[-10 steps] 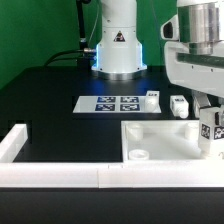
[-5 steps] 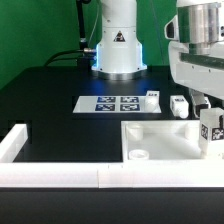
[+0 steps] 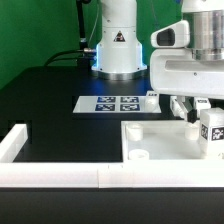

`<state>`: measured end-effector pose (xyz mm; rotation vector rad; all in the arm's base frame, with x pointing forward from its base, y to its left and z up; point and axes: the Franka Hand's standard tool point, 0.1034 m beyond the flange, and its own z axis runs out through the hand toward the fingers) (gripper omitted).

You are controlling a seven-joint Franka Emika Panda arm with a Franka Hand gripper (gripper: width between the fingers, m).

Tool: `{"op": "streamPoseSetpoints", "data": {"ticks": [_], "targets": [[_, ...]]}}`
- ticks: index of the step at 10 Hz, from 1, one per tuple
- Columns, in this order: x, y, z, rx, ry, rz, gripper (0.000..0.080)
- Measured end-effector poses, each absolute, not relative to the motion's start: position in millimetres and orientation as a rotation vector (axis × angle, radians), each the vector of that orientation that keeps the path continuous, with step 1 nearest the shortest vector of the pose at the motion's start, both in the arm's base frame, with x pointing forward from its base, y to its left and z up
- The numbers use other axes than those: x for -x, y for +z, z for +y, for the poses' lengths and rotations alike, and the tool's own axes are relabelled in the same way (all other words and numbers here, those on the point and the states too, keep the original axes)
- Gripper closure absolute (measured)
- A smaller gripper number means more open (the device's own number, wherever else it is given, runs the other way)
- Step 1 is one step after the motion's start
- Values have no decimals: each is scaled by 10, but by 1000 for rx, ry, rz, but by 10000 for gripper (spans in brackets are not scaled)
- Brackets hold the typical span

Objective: Assemble one leg

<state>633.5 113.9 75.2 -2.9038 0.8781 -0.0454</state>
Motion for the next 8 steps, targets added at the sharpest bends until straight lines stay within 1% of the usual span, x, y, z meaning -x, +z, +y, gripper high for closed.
{"op": "streamPoseSetpoints", "data": {"ticks": [3, 5, 6, 7, 8], "targets": [[-6375, 799, 1152, 3132, -38, 61, 151], [-6372, 780, 1140, 3131, -36, 93, 151], [-6372, 779, 1138, 3131, -35, 93, 245], [-6371, 778, 1145, 3121, -34, 198, 427], [-6370, 777, 1147, 3110, -33, 316, 427]]}}
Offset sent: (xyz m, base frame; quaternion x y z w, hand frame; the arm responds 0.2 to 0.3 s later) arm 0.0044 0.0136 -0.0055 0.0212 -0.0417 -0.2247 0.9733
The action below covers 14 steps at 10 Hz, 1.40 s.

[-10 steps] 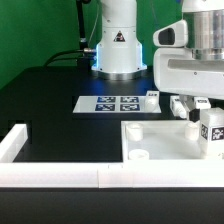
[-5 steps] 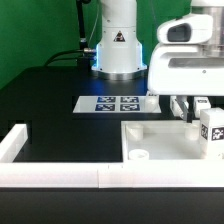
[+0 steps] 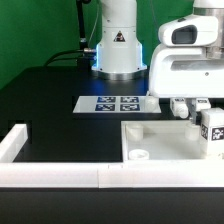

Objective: Assemble one leg

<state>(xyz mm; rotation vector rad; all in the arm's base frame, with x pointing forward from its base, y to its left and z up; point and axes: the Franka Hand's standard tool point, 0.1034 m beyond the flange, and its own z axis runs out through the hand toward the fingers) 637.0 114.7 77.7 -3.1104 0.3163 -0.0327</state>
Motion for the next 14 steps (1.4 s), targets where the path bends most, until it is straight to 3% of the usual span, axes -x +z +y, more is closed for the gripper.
{"op": "streamPoseSetpoints", "data": {"ticks": [1, 7, 11, 12, 13, 14], "targets": [[-6370, 778, 1149, 3100, -32, 396, 515], [-6393, 769, 1203, 2534, -55, 1785, 515], [-6401, 766, 1189, 2443, -42, 1883, 509], [-6416, 766, 1165, 2577, -59, 1692, 299], [-6421, 762, 1185, 2748, -84, 1416, 197], [-6384, 757, 1245, 2886, -53, 1182, 197]]}}
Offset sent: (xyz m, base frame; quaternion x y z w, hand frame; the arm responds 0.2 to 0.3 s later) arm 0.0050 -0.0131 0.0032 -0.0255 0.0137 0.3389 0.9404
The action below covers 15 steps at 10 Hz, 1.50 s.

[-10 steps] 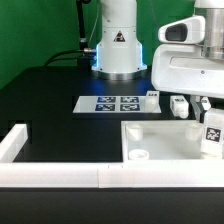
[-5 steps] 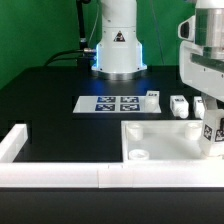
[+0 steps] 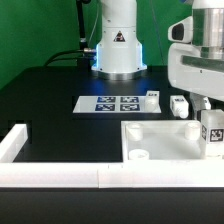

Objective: Assemble one leg

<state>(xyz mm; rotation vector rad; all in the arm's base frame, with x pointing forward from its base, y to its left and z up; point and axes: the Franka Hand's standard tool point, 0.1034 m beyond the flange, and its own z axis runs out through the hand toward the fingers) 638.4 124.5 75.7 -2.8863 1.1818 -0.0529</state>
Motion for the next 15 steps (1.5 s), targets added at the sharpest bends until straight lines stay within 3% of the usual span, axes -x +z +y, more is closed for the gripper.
{"op": "streamPoseSetpoints", "data": {"ticks": [2, 7, 8, 9, 10, 11, 12, 15], "targets": [[-6371, 745, 1260, 2977, -48, 960, 153], [-6444, 720, 1206, 3168, -110, 126, 150], [-6435, 714, 1221, 3148, -107, 284, 150], [-6438, 713, 1208, 3152, -108, 268, 244], [-6438, 713, 1211, 3144, -108, 326, 244], [-6437, 713, 1214, 3128, -109, 435, 412], [-6438, 713, 1199, 3105, -110, 568, 514], [-6453, 722, 1164, 2980, -114, 990, 514]]}}
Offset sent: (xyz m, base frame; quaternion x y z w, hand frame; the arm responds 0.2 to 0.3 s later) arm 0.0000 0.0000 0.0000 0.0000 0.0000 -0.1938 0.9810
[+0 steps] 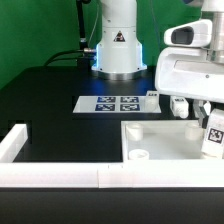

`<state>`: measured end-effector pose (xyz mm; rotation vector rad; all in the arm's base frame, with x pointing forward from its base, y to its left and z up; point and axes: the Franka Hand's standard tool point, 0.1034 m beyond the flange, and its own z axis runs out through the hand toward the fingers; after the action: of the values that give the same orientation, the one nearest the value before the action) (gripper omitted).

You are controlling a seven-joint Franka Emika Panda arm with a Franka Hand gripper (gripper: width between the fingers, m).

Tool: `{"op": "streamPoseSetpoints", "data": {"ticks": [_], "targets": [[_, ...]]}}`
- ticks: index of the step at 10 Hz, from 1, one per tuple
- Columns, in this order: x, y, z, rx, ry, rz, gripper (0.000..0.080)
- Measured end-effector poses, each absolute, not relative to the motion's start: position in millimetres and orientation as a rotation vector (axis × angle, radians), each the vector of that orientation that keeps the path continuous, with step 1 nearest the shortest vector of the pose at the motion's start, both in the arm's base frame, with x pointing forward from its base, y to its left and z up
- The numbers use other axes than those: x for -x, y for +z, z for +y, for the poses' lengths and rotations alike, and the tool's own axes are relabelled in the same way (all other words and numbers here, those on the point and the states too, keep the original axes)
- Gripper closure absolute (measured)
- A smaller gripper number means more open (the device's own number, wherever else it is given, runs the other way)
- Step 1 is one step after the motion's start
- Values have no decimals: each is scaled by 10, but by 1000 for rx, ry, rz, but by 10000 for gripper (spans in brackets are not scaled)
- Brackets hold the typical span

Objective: Assemble one leg

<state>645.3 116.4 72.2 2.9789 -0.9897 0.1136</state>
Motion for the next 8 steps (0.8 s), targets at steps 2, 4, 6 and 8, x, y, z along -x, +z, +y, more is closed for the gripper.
{"op": "streamPoseSetpoints", "data": {"ticks": [2, 4, 6, 8], "targets": [[-6448, 701, 1145, -2845, 109, -1404, 514], [-6447, 691, 1089, -2652, 47, -1872, 513], [-6435, 686, 1100, -2453, -5, -2155, 512], [-6433, 685, 1104, -2424, -8, -2187, 512]]}}
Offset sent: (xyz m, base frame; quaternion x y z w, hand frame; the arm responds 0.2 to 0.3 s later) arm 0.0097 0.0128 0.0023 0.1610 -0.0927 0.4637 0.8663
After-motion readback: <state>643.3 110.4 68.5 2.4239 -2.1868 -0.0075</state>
